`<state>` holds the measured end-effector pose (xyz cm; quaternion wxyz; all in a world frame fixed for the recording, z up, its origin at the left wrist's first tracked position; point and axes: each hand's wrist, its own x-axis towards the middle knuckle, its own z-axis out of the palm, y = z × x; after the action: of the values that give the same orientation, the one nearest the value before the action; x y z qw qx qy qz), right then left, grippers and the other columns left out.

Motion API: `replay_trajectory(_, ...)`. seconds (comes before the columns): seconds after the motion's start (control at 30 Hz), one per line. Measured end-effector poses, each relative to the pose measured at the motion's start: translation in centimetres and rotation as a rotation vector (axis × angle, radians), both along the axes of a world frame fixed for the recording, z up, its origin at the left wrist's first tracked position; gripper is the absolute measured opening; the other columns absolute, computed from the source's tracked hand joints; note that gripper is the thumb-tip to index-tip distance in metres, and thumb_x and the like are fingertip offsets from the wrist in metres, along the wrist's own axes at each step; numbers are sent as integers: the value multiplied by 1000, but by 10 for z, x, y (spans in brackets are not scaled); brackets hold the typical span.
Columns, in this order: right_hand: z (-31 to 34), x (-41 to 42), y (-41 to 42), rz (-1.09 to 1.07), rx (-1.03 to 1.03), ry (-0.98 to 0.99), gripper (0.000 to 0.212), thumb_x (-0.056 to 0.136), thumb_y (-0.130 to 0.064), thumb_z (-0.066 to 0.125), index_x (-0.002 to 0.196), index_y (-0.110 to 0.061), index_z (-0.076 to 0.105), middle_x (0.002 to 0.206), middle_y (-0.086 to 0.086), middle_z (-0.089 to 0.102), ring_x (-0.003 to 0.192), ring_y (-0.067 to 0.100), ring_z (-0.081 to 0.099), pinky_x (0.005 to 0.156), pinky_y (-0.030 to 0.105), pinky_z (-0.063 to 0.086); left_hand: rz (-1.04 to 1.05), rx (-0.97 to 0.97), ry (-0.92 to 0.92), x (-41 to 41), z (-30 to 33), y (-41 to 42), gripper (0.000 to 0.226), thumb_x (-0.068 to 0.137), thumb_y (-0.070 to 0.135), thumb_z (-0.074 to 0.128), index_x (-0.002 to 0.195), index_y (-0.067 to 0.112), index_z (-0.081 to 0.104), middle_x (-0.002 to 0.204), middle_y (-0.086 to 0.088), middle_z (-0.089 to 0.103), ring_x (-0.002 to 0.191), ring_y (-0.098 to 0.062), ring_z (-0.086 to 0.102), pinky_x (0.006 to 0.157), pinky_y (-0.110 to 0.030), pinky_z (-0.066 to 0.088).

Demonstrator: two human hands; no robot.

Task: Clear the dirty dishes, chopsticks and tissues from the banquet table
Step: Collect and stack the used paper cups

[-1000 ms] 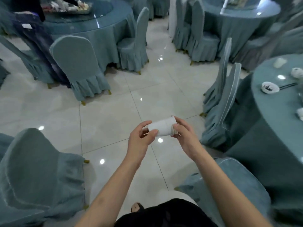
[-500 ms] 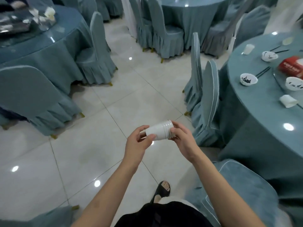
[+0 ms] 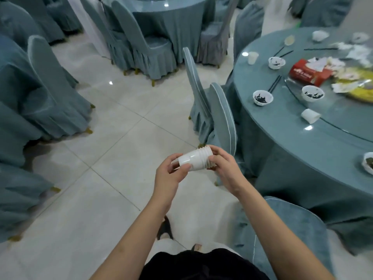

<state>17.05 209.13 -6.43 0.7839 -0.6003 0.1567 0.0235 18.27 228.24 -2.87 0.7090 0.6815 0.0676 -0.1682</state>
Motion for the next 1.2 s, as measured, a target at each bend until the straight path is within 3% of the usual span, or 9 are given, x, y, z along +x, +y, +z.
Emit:
replay_trajectory(0.1,4,22,-23,-125,2,9,44,79,-19,60,122,-17,68,115,6,72,101,18,66,80,32,53,-89,-17,14,41,-5,-27,30,90,8,75,115,24,69,106,-4,77,106,-28,71,101,-48,56)
replay_trajectory(0.27,5,74,-62,-298,-36,3,44,80,-21,61,123,-17,69,114,5,72,100,18,65,75,28,54,-272,-23,-2,124,-7,-73,37,89,13,77,123,23,67,107,3,76,103,-18,72,98,-46,58)
replay_trajectory(0.47,25,132,-92,-479,-34,-24,41,82,-21,59,122,-19,69,114,5,73,100,18,65,83,35,53,-462,-59,-40,218,11,-119,39,88,12,77,124,26,66,110,-1,76,106,-24,72,96,-45,59)
replay_trajectory(0.57,35,154,-102,-562,-9,-38,43,82,-19,60,124,-15,68,113,5,73,98,18,66,88,37,54,-537,-79,-34,250,17,-136,35,89,12,76,119,28,67,107,-1,77,101,-23,72,87,-36,61)
replay_trajectory(0.67,37,167,-109,-615,3,-55,44,83,-18,60,125,-12,67,112,5,73,99,18,67,92,41,53,-588,-103,-17,274,19,-150,35,89,11,76,119,27,68,105,-1,78,95,-18,72,82,-28,59)
replay_trajectory(0.83,32,179,-122,-683,-34,-47,31,93,-11,60,123,-15,67,110,1,74,98,14,69,85,34,56,-647,-134,32,298,9,-171,38,88,9,77,122,22,67,108,-4,77,105,-24,72,96,-39,59)
replay_trajectory(0.93,29,183,-132,-713,-54,-16,38,88,-22,64,125,-16,67,114,1,73,99,13,67,82,30,54,-680,-140,60,308,5,-186,37,89,10,77,122,24,67,106,-3,77,104,-24,73,97,-40,59)
replay_trajectory(1.1,19,186,-155,-764,-32,-6,43,87,-27,66,129,-16,66,120,4,71,105,18,65,90,36,53,-715,-146,97,318,0,-216,39,91,9,75,127,20,64,112,-8,74,103,-21,73,87,-29,60)
replay_trajectory(1.2,11,188,-173,-773,-28,5,45,89,-31,68,132,-18,63,119,3,71,104,18,64,88,37,51,-730,-129,105,323,-5,-235,37,91,12,76,124,23,65,113,-7,74,105,-21,73,90,-32,60)
